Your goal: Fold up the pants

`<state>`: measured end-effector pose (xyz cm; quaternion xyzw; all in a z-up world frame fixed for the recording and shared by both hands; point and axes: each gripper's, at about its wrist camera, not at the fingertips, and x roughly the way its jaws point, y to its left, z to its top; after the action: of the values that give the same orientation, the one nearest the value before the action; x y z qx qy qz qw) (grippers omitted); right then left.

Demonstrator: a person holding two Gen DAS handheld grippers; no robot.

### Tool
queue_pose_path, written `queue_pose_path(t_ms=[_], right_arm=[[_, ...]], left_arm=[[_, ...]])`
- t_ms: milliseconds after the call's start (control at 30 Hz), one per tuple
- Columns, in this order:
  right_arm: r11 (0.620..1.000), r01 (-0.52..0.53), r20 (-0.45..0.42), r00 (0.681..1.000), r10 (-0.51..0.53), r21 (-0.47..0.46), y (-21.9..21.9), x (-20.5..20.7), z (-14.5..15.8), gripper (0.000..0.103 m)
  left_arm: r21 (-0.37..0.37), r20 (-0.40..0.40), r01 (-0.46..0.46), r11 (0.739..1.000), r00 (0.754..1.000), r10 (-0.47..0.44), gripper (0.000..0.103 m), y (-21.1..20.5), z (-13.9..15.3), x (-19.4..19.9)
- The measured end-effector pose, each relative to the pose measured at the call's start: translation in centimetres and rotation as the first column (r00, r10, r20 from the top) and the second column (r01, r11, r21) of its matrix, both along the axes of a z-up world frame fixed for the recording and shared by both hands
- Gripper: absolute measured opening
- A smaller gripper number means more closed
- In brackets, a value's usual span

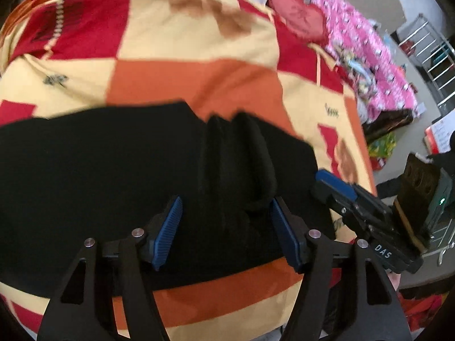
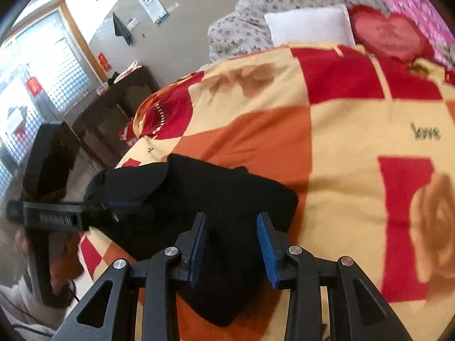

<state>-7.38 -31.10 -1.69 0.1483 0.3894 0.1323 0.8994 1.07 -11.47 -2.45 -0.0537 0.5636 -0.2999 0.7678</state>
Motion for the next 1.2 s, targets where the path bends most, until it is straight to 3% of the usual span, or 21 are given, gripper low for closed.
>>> queue_pose_path(t_ms=[100,200,400,500,633,867,967,1100,1200], right_arm=[[1.0,0.003,0.006,1.0,-0.003,0.007,-0.5,0.9,-0.1,0.035],[1.0,0.01,0.014,1.0,-0.01,0.014,-1.0,0.0,0.2,0.035],[0.997,-0.072,0.117,0.99,0.073,-0.017,2.6,-1.6,3.5,0.035],[0.993,-0.094,0.072,0.992,0.099,-0.073,4.6,0.2,2.1,0.035],[0.99,-0.099,-0.005,0.995,0.099,-0.103,5.9,3.2,-0.7,0.035],[0.988,-0.095,0.017,0.995,0.098,-0.123,5.0,1.4,1.8,0.035],[0.981,-0.115,-0.019,0.993,0.113,-0.156,5.9,0.2,1.3,0.035],[0.953,-0.128,-0.015,0.992,0.129,-0.275,7.9,-0.5,0.0,0.036],[0.953,-0.151,-0.02,0.988,0.151,-0.261,8.3,0.0,1.0,0.036]], left_arm=[[0.073,0.06,-0.003,0.997,0.998,-0.001,0.063,-1.9,-0.2,-0.5],[0.043,0.025,0.043,0.998,0.999,-0.044,0.014,-2.8,0.1,-0.2],[0.028,0.13,-0.015,0.999,0.991,0.011,0.012,1.0,2.8,-1.2],[0.057,0.119,-0.086,0.995,0.99,0.079,0.012,2.5,1.7,-0.5],[0.09,0.082,-0.096,0.991,0.993,0.089,0.013,2.2,-0.8,-0.2],[0.097,0.115,-0.112,0.989,0.988,0.101,0.019,3.5,0.1,-1.5],[0.102,0.123,-0.12,0.988,0.987,0.107,0.023,3.8,0.0,-1.5],[0.069,0.099,-0.144,0.987,0.986,0.137,0.023,4.6,-0.1,-1.4],[0.086,0.122,-0.15,0.985,0.983,0.139,0.023,5.1,0.6,-2.2]])
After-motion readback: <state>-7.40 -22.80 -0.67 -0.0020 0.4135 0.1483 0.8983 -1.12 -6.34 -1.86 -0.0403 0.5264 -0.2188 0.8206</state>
